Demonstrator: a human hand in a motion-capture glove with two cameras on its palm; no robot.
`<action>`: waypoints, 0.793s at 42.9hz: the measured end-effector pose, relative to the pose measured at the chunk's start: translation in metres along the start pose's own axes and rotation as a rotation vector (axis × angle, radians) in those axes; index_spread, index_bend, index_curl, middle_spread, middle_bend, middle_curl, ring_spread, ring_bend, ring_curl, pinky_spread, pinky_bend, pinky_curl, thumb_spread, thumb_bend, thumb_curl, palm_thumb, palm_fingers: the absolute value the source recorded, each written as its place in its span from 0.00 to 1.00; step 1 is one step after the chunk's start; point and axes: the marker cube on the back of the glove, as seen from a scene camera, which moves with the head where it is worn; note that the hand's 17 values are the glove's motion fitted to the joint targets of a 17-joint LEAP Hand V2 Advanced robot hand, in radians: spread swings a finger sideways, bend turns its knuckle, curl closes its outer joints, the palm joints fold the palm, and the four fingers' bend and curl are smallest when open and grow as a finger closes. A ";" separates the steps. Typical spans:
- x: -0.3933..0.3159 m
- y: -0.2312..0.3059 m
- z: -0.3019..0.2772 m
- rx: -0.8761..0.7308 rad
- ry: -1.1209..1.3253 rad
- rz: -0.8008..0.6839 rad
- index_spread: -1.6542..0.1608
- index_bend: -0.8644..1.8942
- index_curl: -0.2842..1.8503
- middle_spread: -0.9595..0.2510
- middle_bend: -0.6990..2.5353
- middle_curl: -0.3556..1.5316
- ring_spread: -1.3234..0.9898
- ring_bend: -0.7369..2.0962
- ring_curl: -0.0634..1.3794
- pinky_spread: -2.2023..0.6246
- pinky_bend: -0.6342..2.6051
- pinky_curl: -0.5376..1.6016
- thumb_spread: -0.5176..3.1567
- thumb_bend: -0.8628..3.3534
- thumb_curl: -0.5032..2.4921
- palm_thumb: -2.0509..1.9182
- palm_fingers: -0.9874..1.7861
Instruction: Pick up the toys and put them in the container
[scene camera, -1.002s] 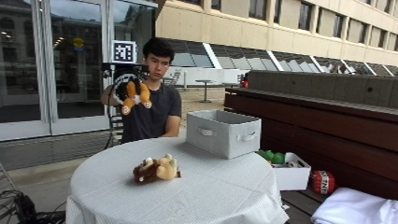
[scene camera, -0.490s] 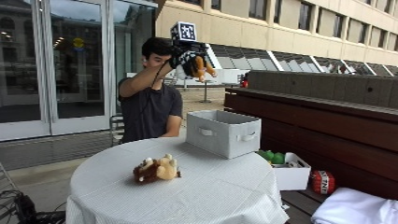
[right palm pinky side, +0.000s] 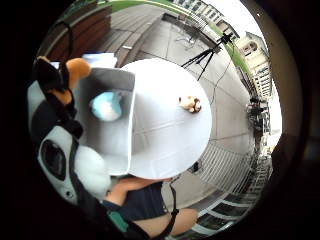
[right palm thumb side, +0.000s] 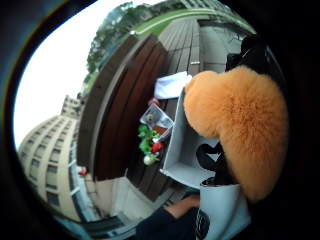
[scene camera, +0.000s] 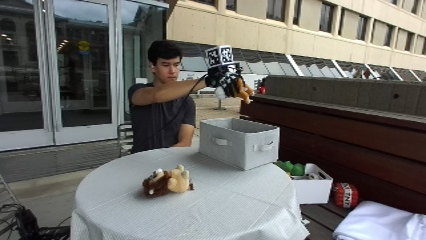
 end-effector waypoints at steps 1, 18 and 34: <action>0.004 -0.003 0.004 0.008 0.007 -0.029 0.69 0.38 0.27 0.43 0.30 0.50 0.38 0.60 0.35 0.62 0.45 0.42 0.35 0.24 0.50 0.68 0.75; -0.020 0.040 0.016 -0.077 0.040 -0.122 0.73 0.31 0.21 0.68 0.25 0.44 0.46 0.58 0.35 0.66 0.62 0.49 0.41 0.16 0.38 0.47 0.43; 0.152 0.018 -0.030 0.077 0.346 0.029 0.74 0.35 0.20 0.76 0.27 0.42 0.55 0.41 0.23 0.76 0.57 0.44 0.38 0.17 0.29 0.47 0.27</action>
